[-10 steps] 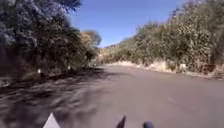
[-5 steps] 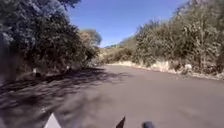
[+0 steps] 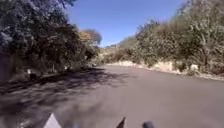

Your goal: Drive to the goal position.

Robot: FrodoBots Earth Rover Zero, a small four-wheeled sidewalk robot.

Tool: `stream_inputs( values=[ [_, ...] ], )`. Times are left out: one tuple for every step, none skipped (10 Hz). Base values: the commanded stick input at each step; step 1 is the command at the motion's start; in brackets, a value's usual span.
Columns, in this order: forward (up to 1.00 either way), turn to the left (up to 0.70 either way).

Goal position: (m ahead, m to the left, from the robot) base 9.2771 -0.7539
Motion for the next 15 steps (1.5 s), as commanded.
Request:
stream_inputs(
  values=[
    [0.85,0.00],
    [0.85,0.00],
    [0.85,0.00],
    [0.85,0.00],
    [0.85,0.00],
    [0.85,0.00],
    [0.85,0.00],
    [0.85,0.00],
    [0.85,0.00],
    [0.85,0.00],
    [0.85,0.00],
    [0.85,0.00],
    [0.85,0.00],
    [0.85,0.00],
    [0.85,0.00]
  ],
)
